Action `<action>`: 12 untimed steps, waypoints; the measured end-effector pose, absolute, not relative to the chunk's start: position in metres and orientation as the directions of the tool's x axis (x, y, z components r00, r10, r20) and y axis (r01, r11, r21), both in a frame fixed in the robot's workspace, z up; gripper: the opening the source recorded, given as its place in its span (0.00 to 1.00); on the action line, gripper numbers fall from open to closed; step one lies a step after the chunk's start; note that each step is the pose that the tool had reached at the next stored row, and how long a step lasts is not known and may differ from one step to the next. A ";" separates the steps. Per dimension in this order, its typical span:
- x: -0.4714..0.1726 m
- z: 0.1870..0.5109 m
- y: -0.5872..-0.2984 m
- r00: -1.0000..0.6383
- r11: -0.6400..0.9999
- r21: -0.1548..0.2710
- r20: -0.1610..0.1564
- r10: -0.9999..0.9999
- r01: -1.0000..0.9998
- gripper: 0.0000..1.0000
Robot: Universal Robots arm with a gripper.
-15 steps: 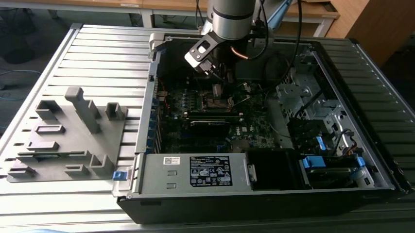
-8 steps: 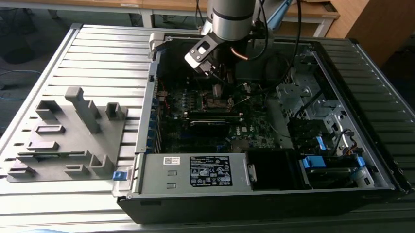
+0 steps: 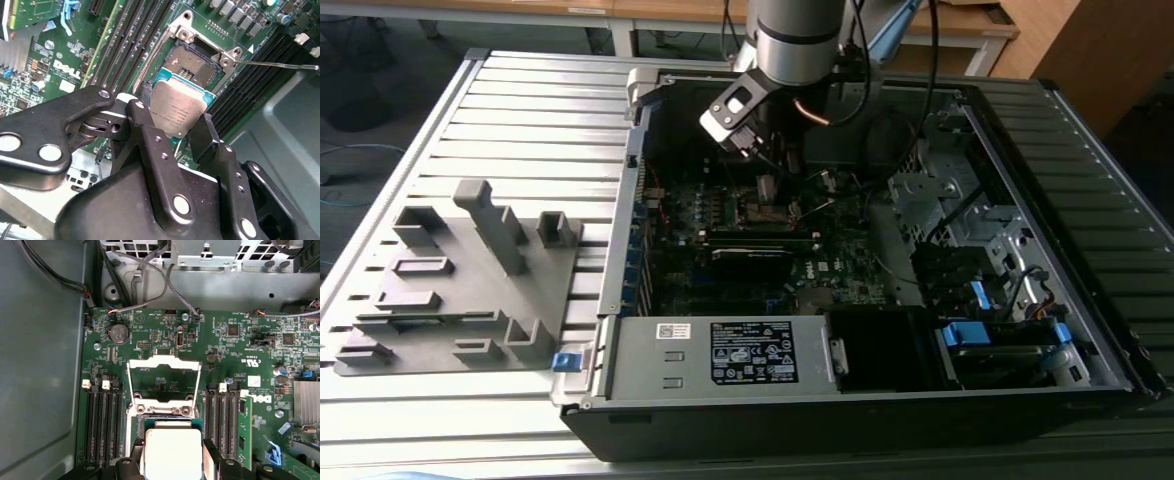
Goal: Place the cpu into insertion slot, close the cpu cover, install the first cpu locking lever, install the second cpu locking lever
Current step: 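Place the cpu into insertion slot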
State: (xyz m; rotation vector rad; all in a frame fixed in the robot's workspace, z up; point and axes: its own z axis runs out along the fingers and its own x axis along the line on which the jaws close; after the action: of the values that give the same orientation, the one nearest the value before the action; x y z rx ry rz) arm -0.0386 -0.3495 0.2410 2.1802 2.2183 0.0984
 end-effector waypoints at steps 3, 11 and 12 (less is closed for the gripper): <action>-0.039 0.240 -0.347 -0.018 0.017 0.066 0.023 1.000 0.998 0.54; -0.040 0.234 -0.345 -0.018 0.017 0.066 0.023 1.000 0.998 0.54; -0.040 0.234 -0.345 -0.018 0.017 0.066 0.023 1.000 0.998 0.54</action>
State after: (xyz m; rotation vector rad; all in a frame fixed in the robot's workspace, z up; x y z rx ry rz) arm -0.0396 -0.3453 0.2344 2.1801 2.2186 0.0983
